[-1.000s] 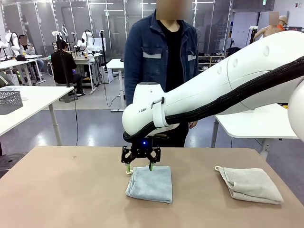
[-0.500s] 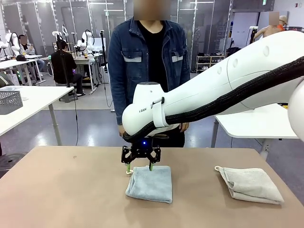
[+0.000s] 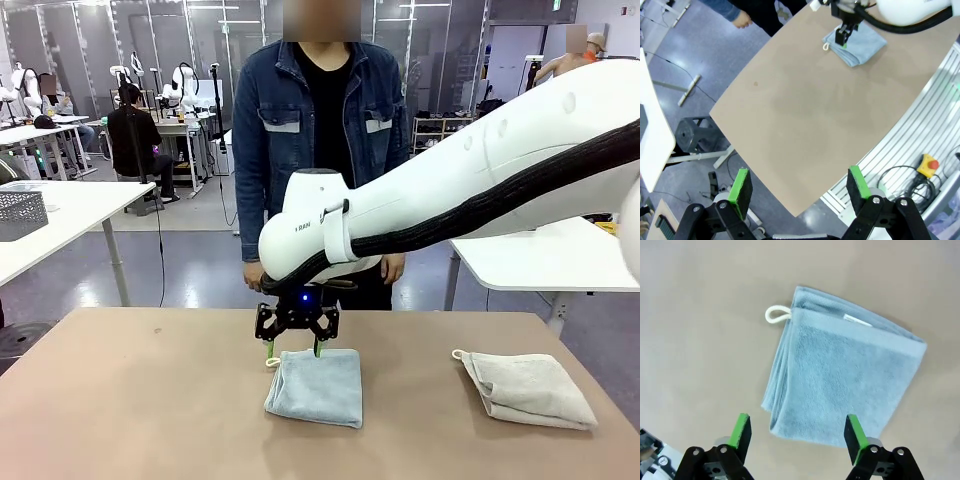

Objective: Fold the towels and place them in the basket.
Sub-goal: Stack the folded Towel with hook on the right side of the table.

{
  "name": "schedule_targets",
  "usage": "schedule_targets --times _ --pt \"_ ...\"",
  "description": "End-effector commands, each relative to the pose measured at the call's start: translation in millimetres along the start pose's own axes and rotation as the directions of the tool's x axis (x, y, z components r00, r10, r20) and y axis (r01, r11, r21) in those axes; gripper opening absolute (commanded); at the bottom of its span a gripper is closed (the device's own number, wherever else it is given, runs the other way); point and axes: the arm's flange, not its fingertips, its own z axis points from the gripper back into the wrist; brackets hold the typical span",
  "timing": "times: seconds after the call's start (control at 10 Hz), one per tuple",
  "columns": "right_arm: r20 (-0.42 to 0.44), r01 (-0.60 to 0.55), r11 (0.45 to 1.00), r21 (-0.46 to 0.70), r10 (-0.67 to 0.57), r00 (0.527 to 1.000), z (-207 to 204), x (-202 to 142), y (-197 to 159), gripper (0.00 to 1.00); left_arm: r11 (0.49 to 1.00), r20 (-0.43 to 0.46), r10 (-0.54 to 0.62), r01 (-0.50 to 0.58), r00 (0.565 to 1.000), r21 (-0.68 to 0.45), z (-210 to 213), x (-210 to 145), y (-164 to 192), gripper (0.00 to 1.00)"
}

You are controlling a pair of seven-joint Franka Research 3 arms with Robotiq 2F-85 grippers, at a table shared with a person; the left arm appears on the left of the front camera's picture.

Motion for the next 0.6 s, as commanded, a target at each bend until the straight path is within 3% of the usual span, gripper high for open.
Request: schedule_targets --times 0.0,0.3,0.5 --pt "0.079 0.006 0.990 0.138 -0.017 0.997 33.4 -48.1 -52.1 0.94 1.000 -0.003 -0.007 0.007 1.000 0.009 0.6 -0.2 -0.1 0.95" --pt "0.126 0.052 0.937 0.344 -0.100 0.987 27.9 -65.6 -120.3 0.94 1.000 -0.003 -0.007 0.007 1.000 0.009 0.6 -0.2 -0.1 0.95" --pt "0.161 0.096 0.872 0.480 -0.195 0.967 10.8 -74.9 -161.9 0.94 1.000 -0.003 -0.007 0.007 1.000 0.009 0.6 -0.2 -0.1 0.95"
